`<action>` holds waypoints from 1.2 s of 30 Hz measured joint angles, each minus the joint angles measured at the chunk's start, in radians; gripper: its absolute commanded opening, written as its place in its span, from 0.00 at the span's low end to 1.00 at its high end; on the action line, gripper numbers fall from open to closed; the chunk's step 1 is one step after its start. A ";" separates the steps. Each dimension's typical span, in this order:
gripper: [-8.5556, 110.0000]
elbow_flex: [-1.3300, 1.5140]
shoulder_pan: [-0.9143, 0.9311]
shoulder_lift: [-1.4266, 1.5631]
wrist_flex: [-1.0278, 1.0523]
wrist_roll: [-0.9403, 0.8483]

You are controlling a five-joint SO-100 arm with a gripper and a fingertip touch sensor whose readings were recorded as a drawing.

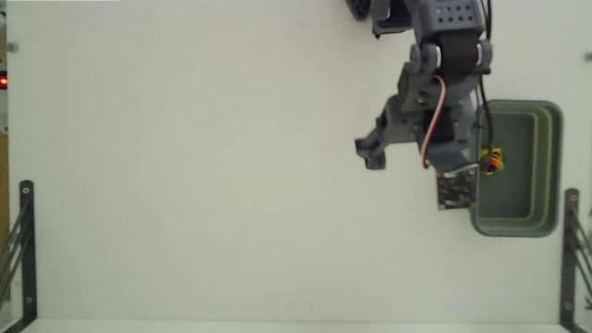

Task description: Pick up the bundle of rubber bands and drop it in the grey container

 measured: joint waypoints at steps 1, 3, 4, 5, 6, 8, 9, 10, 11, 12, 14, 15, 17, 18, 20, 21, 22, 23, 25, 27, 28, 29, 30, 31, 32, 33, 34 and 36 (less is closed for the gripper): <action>1.00 0.009 0.009 0.009 0.000 0.003; 1.00 0.028 0.017 0.028 0.000 0.003; 1.00 0.037 0.017 0.035 0.000 0.000; 1.00 0.043 0.023 0.044 0.000 0.000; 1.00 0.052 0.029 0.054 0.000 0.000; 1.00 0.066 0.051 0.071 0.000 0.002; 1.00 0.069 0.054 0.072 0.000 0.002; 1.00 0.078 0.055 0.077 -0.002 0.003; 1.00 0.081 0.054 0.083 0.000 0.002; 1.00 0.081 0.057 0.087 0.000 0.002; 1.00 0.095 0.071 0.103 -0.002 0.003; 1.00 0.100 0.072 0.104 0.000 0.002; 1.00 0.100 0.072 0.110 0.000 0.002; 1.00 0.098 0.067 0.117 0.000 0.000; 1.00 0.098 0.064 0.120 0.000 0.000; 1.00 0.098 0.064 0.120 0.000 0.000; 1.00 0.098 0.066 0.121 0.000 0.000; 1.00 0.098 0.067 0.121 0.000 0.000; 1.00 0.098 0.067 0.121 0.000 0.000; 1.00 0.098 0.066 0.121 0.000 0.000; 1.00 0.098 0.066 0.121 0.000 0.000; 1.00 0.098 0.064 0.121 0.000 0.000; 1.00 0.098 0.064 0.121 0.000 0.000; 1.00 0.098 0.064 0.121 0.000 0.000; 1.00 0.098 0.064 0.121 0.000 0.000; 1.00 0.098 0.066 0.121 0.000 0.000; 1.00 0.098 0.066 0.121 0.000 0.000; 1.00 0.098 0.066 0.121 0.000 0.000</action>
